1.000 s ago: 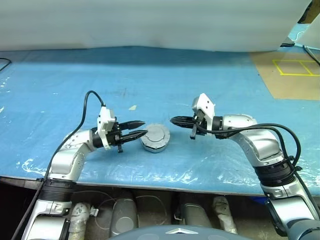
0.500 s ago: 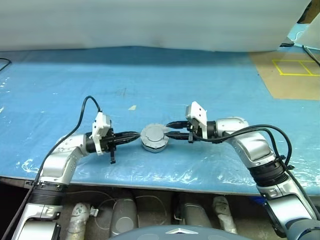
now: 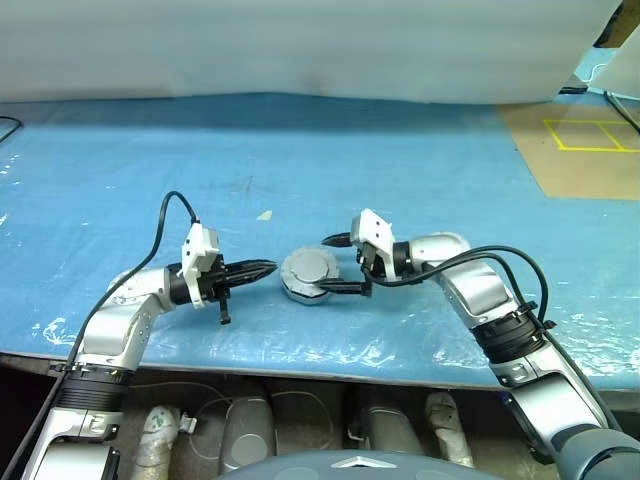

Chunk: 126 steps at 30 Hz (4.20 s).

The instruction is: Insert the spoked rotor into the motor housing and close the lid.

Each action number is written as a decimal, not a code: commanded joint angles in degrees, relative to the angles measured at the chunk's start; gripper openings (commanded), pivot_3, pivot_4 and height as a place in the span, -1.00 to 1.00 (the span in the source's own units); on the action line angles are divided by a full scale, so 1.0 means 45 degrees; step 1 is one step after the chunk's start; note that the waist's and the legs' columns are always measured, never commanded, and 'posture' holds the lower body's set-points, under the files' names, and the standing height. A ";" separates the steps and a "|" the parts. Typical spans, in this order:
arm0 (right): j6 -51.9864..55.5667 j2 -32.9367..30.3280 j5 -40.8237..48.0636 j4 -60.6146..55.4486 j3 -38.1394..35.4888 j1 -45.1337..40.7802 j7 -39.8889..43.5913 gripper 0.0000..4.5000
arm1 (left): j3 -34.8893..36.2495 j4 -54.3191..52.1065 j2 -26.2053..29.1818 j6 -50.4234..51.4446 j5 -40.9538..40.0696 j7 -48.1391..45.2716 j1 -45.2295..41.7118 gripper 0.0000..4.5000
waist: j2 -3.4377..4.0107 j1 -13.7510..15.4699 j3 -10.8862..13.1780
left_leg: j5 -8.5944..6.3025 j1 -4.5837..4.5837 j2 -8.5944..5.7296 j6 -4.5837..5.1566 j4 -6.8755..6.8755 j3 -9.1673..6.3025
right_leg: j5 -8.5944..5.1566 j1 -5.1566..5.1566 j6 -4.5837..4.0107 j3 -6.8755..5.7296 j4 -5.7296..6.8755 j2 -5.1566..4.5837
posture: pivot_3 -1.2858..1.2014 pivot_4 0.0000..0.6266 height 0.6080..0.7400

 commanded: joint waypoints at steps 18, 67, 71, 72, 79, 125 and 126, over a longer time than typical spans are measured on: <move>-0.2876 0.1149 -0.1731 0.2122 0.0543 -0.0369 -0.0347 0.32 | 0.0380 0.0125 0.0046 -0.0948 0.0017 0.0064 0.0361 -1.00 | -0.0007 -0.0168 -0.0004 | -0.0001 0.0032 0.0002 0.0002 0.0010 0.0000 | 0.0000 0.0021 0.0001 0.0001 0.0011 0.0001 | 0.03 -0.52 1.00; -0.1247 0.1310 -0.2920 0.3388 0.1011 -0.0407 -0.2019 0.30 | -0.0618 0.2353 -0.1274 -0.2323 0.1737 0.0737 -0.1135 -1.00 | -0.0038 -0.0255 -0.0040 | -0.0004 0.0251 0.0005 0.0002 -0.0050 -0.0010 | -0.0061 0.0219 0.0102 0.0026 -0.0020 -0.0021 | 0.03 -0.52 1.00; -0.2219 0.1329 -0.3449 0.4049 0.1162 -0.0593 -0.2517 0.30 | -0.0617 0.2201 -0.1241 -0.2159 0.1720 0.0783 -0.1152 -1.00 | -0.0039 -0.0258 -0.0039 | -0.0005 0.0257 0.0001 0.0003 -0.0049 -0.0009 | -0.0062 0.0222 0.0104 0.0028 -0.0022 -0.0024 | 0.03 -0.52 1.00; -0.2093 0.1505 -0.3324 0.4111 0.1058 -0.0632 -0.2611 0.30 | -0.0614 0.2159 -0.1227 -0.2124 0.1714 0.0781 -0.1147 -1.00 | -0.0038 -0.0256 -0.0039 | -0.0005 0.0259 0.0000 0.0003 -0.0049 -0.0009 | -0.0063 0.0224 0.0105 0.0028 -0.0024 -0.0025 | 0.03 -0.52 1.00; 0.1014 0.2093 -0.1728 0.2956 0.0534 -0.0538 -0.1649 0.30 | -0.0516 0.2088 -0.1177 -0.1992 0.1694 0.0826 -0.1199 -1.00 | -0.0041 -0.0250 -0.0038 | -0.0005 0.0258 -0.0003 0.0005 -0.0050 -0.0024 | -0.0065 0.0224 0.0110 0.0030 -0.0044 -0.0027 | 0.03 -0.52 1.00; 0.3067 0.3633 -0.2875 0.6127 0.0335 -0.0976 -0.5489 0.30 | 0.0810 0.2372 -0.0265 -0.1775 0.0413 -0.0599 -0.0392 -1.00 | 0.0317 -0.0558 -0.0086 | -0.0027 0.0724 0.0022 -0.0018 -0.0437 -0.0118 | -0.0153 0.0637 0.0167 -0.0455 -0.0765 -0.0066 | 0.03 -0.52 1.00; 0.3137 0.3757 -0.2725 0.6191 0.0026 -0.1069 -0.5669 0.30 | 0.0808 0.2368 -0.0281 -0.1774 0.0422 -0.0575 -0.0397 -1.00 | 0.0384 -0.0551 -0.0045 | -0.0033 0.0721 0.0090 -0.0022 -0.0471 -0.0205 | -0.0163 0.0788 0.0179 -0.0783 -0.0943 -0.0084 | 0.03 -0.52 1.00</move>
